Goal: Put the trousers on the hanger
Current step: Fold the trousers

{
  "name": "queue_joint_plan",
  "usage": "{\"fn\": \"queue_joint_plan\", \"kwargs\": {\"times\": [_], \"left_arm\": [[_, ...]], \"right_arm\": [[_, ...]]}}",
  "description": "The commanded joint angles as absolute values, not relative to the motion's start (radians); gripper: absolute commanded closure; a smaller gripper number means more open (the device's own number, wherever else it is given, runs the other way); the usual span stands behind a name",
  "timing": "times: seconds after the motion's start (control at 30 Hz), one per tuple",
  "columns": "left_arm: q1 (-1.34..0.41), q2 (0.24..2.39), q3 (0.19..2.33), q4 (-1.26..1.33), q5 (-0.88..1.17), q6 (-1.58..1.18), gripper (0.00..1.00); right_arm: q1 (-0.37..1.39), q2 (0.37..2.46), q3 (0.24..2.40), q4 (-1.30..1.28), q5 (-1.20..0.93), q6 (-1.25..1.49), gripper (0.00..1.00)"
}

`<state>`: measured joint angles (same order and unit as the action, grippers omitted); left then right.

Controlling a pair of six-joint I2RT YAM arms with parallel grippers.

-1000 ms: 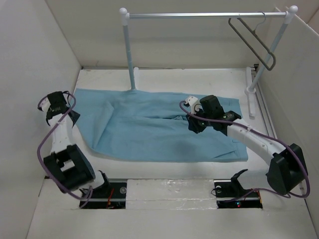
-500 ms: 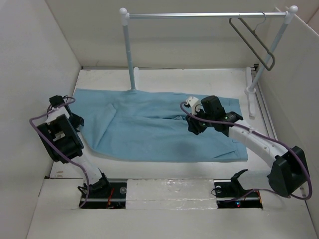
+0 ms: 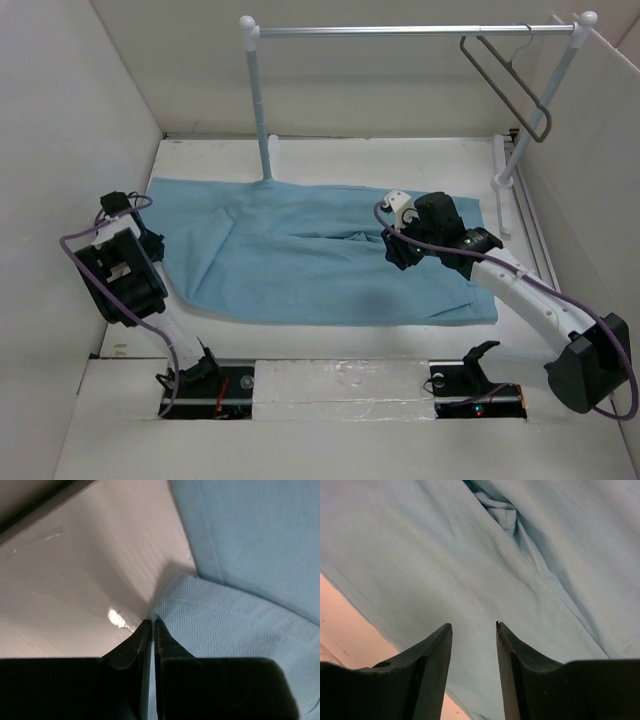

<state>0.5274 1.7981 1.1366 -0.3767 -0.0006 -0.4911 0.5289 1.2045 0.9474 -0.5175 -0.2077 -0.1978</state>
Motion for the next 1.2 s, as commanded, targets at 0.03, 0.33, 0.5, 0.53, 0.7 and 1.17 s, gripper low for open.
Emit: {"fn": "queue_joint_plan", "kwargs": {"times": [0.03, 0.33, 0.5, 0.53, 0.7, 1.17], "left_arm": [[0.531, 1.64, 1.077, -0.408, -0.055, -0.511, 1.0], [0.488, 1.032, 1.02, -0.6, -0.181, -0.577, 1.0], [0.457, 0.937, 1.111, -0.736, -0.235, -0.568, 1.0], [0.431, 0.928, 1.118, -0.756, -0.256, -0.563, 1.0], [0.221, 0.868, 1.167, -0.784, -0.35, -0.549, 1.0], [-0.084, 0.736, 1.164, -0.719, -0.428, -0.517, 1.0]], "right_arm": [[0.505, 1.167, 0.973, -0.552, -0.141, -0.173, 0.51], [0.256, 0.994, 0.62, -0.528, -0.275, -0.009, 0.39], [0.17, 0.937, 0.595, -0.663, -0.173, 0.04, 0.42], [0.126, 0.928, 0.597, -0.666, -0.169, 0.041, 0.43], [-0.067, 0.945, 0.647, -0.698, -0.097, 0.054, 0.45], [-0.534, 1.124, 0.66, -0.748, 0.1, 0.231, 0.31]]}}
